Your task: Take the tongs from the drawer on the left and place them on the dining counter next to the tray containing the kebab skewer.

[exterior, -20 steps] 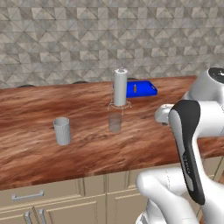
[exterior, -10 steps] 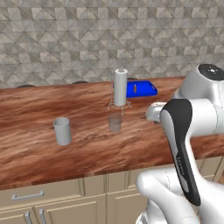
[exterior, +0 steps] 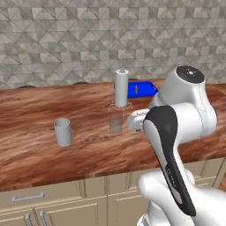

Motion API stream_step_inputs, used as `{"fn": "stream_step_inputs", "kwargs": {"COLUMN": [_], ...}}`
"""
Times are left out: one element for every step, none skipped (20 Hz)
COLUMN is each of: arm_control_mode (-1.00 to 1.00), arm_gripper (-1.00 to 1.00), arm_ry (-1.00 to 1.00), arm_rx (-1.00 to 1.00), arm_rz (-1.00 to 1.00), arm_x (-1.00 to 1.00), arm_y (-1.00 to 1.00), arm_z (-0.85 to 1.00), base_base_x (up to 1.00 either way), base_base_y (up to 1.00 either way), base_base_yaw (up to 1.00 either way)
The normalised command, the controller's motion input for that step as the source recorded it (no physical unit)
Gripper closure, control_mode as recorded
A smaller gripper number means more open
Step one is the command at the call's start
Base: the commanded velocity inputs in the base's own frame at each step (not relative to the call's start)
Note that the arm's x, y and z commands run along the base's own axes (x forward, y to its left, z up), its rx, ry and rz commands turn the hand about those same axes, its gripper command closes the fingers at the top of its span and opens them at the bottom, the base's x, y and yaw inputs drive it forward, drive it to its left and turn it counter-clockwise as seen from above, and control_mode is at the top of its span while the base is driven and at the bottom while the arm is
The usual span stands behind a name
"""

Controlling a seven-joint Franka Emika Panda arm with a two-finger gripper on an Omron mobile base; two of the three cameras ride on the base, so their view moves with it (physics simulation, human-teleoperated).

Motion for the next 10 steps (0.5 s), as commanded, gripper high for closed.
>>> {"fn": "stream_step_inputs", "kwargs": {"arm_control_mode": [-1.00, -1.00, -1.00, -1.00, -1.00, -1.00, -1.00, -1.00, -1.00, -1.00], "arm_gripper": [-1.00, -1.00, -1.00, -1.00, -1.00, -1.00, -1.00, -1.00, -1.00, -1.00], "arm_ry": [0.00, 0.00, 0.00, 0.00, 0.00, 0.00, 0.00, 0.00, 0.00, 0.00], "arm_rx": [-0.08, -0.08, -0.10, -0.09, -0.09, -0.09, -0.09, -0.09, -0.10, -0.11], "arm_rz": [0.25, 0.25, 0.26, 0.27, 0.28, 0.28, 0.29, 0.29, 0.31, 0.31], "arm_x": [-0.14, -0.12, -0.06, -0.06, -0.04, -0.03, -0.03, -0.01, 0.00, -0.01], "arm_y": [0.65, 0.65, 0.62, 0.53, 0.54, 0.54, 0.52, 0.53, 0.59, 0.61], "arm_z": [0.00, 0.00, 0.00, 0.00, 0.00, 0.01, 0.04, 0.06, 0.06, 0.06], "base_base_x": [0.00, 0.00, 0.00, 0.00, 0.00, 0.00, 0.00, 0.00, 0.00, 0.00], "base_base_y": [0.00, 0.00, 0.00, 0.00, 0.00, 0.00, 0.00, 0.00, 0.00, 0.00], "base_base_yaw": [0.00, 0.00, 0.00, 0.00, 0.00, 0.00, 0.00, 0.00, 0.00, 0.00]}}
